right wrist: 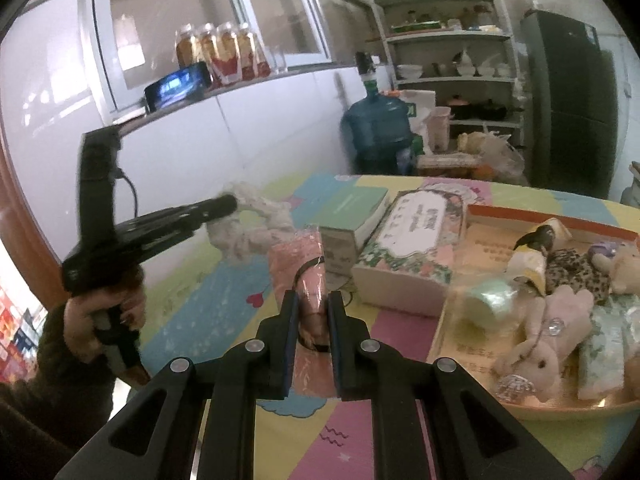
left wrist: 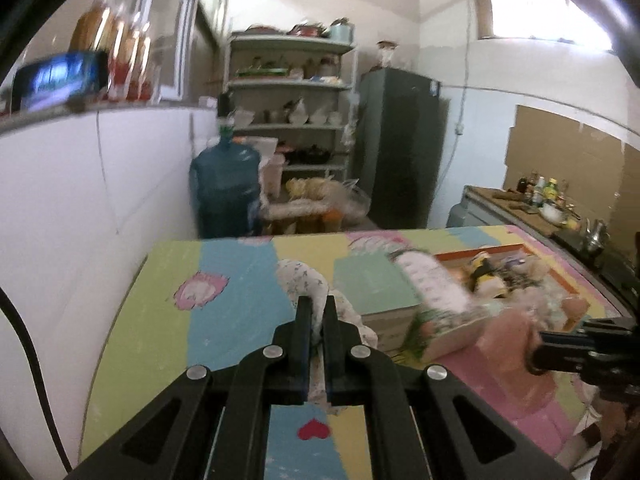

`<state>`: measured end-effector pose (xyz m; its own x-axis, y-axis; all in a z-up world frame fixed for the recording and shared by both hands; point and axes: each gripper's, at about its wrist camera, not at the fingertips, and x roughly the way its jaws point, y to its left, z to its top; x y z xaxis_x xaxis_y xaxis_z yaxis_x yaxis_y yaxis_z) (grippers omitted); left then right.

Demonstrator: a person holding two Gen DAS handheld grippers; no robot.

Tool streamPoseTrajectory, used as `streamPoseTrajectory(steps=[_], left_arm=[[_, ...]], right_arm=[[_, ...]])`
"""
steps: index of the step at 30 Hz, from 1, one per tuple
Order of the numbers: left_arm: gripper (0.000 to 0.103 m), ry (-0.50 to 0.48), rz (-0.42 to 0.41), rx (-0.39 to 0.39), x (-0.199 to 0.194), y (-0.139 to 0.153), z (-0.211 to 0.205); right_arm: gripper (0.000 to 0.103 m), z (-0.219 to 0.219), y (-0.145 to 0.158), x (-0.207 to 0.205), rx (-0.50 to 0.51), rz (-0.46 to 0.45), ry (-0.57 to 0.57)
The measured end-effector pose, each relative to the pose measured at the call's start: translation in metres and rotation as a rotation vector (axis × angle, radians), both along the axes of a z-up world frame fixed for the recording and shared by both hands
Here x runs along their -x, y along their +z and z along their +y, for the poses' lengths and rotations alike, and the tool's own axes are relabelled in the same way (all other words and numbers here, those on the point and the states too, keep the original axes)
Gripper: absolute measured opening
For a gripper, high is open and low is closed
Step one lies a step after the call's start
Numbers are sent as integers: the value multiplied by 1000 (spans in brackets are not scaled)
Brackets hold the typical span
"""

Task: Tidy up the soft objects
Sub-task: 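Carry the pouch and scrunchie over the cardboard tray with both tools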

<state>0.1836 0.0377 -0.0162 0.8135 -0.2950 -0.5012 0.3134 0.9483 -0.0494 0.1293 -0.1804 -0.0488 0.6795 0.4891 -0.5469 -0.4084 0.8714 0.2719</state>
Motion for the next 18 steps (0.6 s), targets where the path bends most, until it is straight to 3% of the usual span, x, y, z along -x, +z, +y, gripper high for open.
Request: streamPoseTrajectory(steps=[6, 18], left_arm=[[5, -44, -67, -36, 20, 24, -33], [5, -204, -94, 14, 37, 40, -111]], right_arm=[[15, -17, 14, 10, -4, -43, -36], [15, -76, 34, 32, -21, -119, -179]])
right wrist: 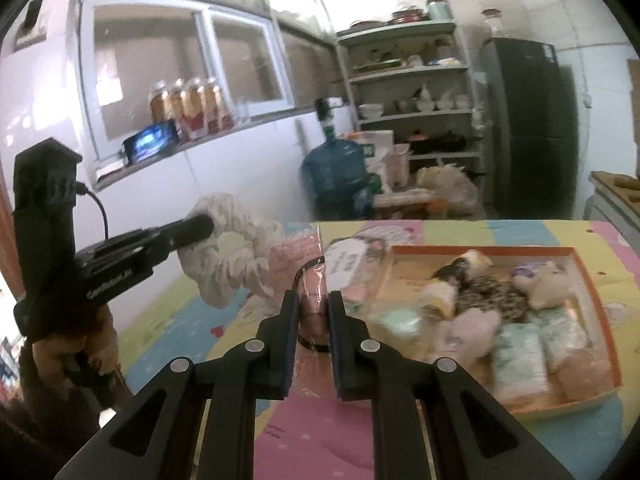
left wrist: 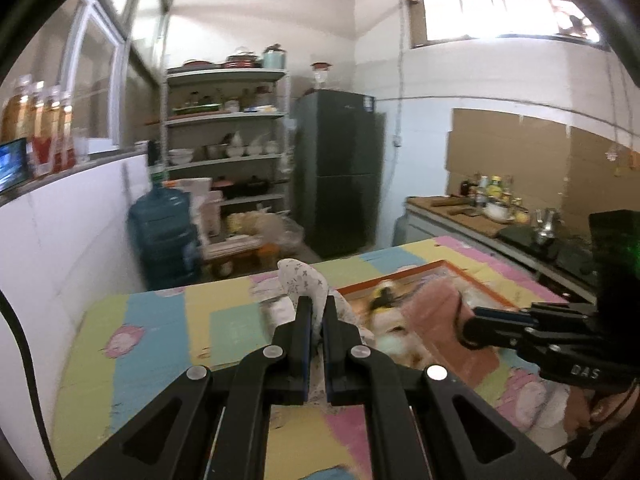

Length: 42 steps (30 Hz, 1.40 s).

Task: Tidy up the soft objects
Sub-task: 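Carry the pouch and scrunchie over the cardboard tray with both tools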

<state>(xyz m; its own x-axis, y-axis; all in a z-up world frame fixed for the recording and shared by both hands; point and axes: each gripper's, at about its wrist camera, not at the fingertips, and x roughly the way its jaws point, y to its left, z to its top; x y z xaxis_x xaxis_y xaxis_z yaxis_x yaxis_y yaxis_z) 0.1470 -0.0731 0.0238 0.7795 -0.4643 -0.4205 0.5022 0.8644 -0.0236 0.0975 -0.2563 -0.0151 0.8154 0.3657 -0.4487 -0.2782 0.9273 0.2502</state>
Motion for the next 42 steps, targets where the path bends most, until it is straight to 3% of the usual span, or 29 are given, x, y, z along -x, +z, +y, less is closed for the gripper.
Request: streamPoseTrajectory(steps=[8, 13, 26, 37, 41, 42], left_arm=[[5, -119, 17, 26, -8, 0, -62], [5, -156, 80, 46, -27, -14, -95], [5, -179, 216, -4, -71, -67, -158], [5, -144, 277, -37, -93, -91, -168], [11, -133, 296, -33, -99, -98, -168], [12, -129, 302, -30, -100, -99, -166]], right_arm=[[15, -68, 4, 13, 12, -33, -228], [15, -105, -3, 7, -7, -12, -295], [15, -147, -45, -32, -37, 104, -311], [16, -168, -72, -59, -96, 170, -298], [19, -171, -77, -62, -96, 176, -299], [24, -171, -78, -62, -95, 174, -300]])
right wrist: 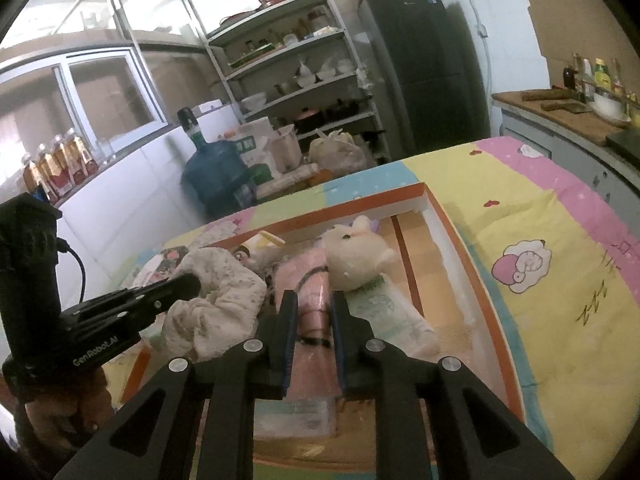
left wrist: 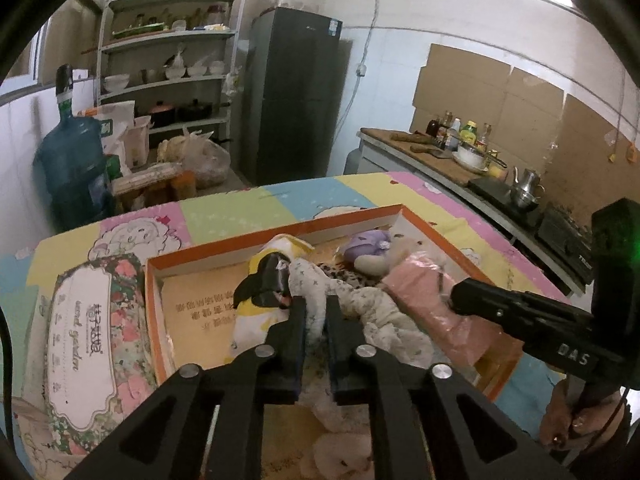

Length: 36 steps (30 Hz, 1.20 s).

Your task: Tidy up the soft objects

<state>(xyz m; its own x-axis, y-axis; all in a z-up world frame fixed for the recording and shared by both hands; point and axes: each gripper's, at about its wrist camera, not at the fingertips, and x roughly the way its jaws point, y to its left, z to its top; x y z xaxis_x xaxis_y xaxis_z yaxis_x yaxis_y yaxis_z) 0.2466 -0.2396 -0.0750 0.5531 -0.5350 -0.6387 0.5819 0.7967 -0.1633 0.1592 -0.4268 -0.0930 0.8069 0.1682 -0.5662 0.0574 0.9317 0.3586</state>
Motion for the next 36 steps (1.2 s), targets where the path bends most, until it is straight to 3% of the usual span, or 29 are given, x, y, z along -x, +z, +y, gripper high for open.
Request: streamPoseTrajectory(steps=[3, 5, 7, 8, 22, 26, 30, 36], left_arm=[[25, 8, 13, 27, -1, -2, 5], [52, 14, 5, 37, 1, 0, 9], [72, 20, -11, 40, 4, 3, 12], [77, 28, -20, 40, 6, 5, 14], [78, 34, -64, 43, 30, 14, 35], [78, 82, -107, 40, 44, 17, 48], [78, 125, -129, 56, 60, 23, 65], [78, 293, -206, 35, 90, 35, 98]], right_arm=[[35, 0, 0, 2, -5, -18, -2], [42, 1, 1, 4, -4, -27, -5], [49, 3, 4, 8, 14, -46, -14], [52, 4, 6, 11, 23, -51, -18], [60, 35, 24, 41, 113, -100, -63], [61, 45, 27, 48, 121, -118, -82], [61, 65, 31, 59, 191, -146, -137], [61, 90, 38, 71, 234, -169, -161]])
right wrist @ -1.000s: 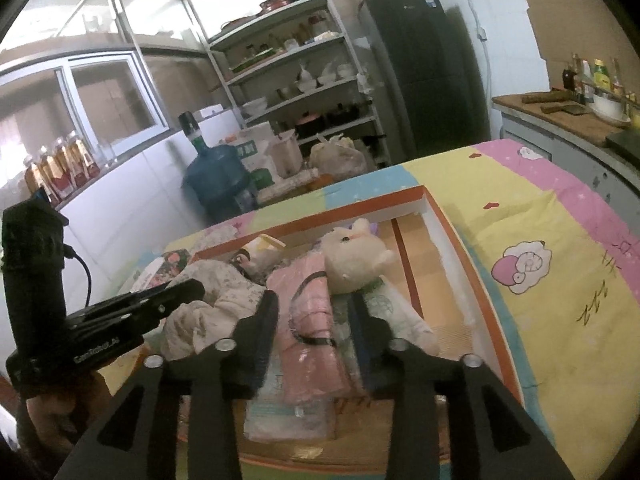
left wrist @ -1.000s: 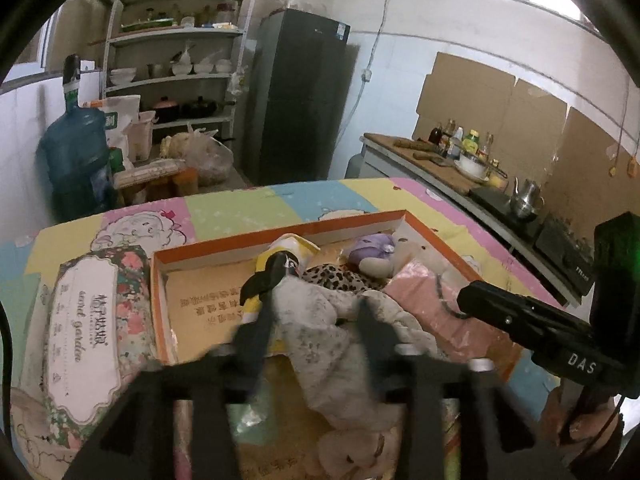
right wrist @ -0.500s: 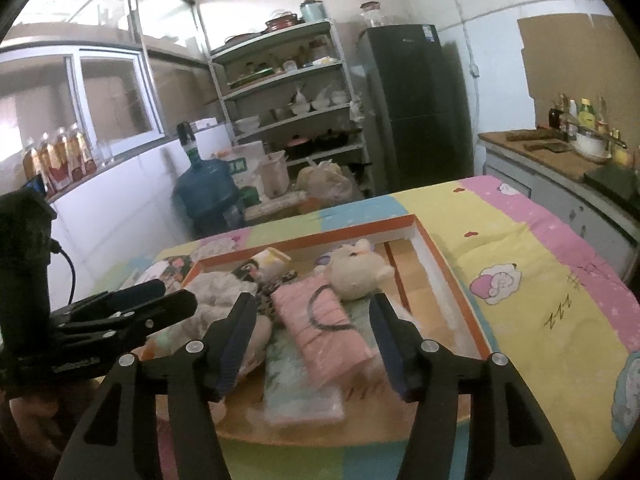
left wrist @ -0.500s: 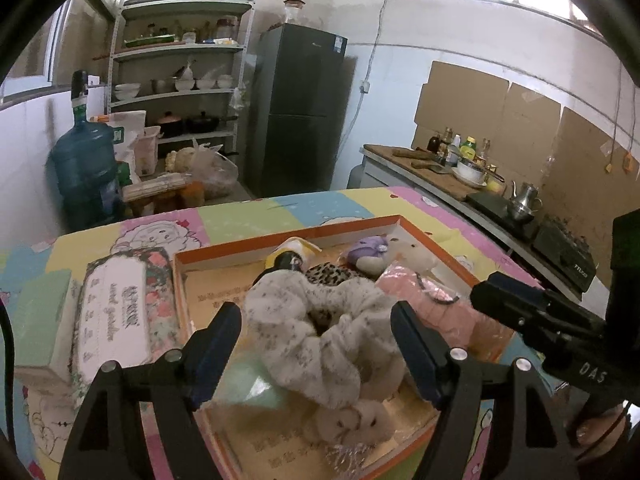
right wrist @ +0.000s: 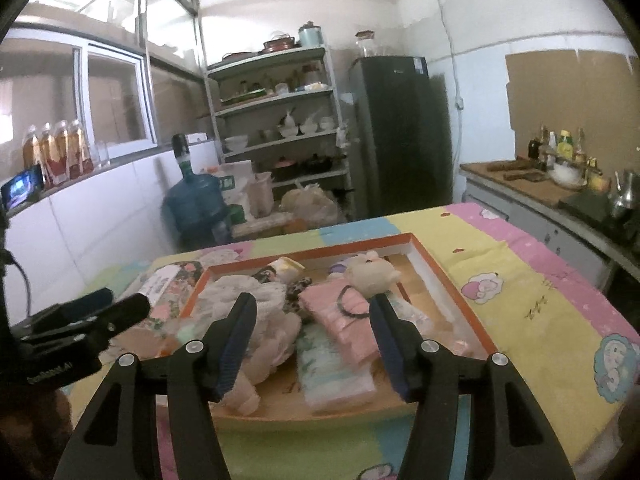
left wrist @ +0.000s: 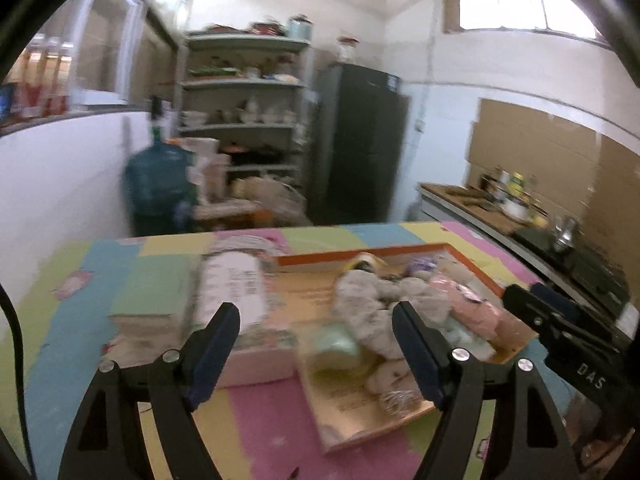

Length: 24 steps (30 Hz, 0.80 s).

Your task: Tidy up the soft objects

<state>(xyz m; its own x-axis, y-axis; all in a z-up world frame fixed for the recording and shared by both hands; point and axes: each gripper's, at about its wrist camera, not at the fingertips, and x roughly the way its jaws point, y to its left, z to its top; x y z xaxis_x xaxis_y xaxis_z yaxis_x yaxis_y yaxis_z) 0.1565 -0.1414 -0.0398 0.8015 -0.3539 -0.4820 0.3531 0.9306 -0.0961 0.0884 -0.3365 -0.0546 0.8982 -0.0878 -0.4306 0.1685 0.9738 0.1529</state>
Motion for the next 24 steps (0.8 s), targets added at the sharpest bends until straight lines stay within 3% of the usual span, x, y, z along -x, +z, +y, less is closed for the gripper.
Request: streamPoseTrajectory(steps=[8, 12, 18, 24], left_arm=[[78, 183, -53, -25, 47, 10, 48], [78, 226, -74, -29, 69, 14, 69], [78, 292, -115, -33, 104, 20, 96], [78, 320, -130, -31, 134, 23, 108]], right_arm=[[61, 54, 13, 28, 75, -54, -11], [72, 79, 23, 47, 28, -90, 47], [72, 118, 32, 71, 100, -88, 16], [73, 130, 29, 92, 73, -69, 33]])
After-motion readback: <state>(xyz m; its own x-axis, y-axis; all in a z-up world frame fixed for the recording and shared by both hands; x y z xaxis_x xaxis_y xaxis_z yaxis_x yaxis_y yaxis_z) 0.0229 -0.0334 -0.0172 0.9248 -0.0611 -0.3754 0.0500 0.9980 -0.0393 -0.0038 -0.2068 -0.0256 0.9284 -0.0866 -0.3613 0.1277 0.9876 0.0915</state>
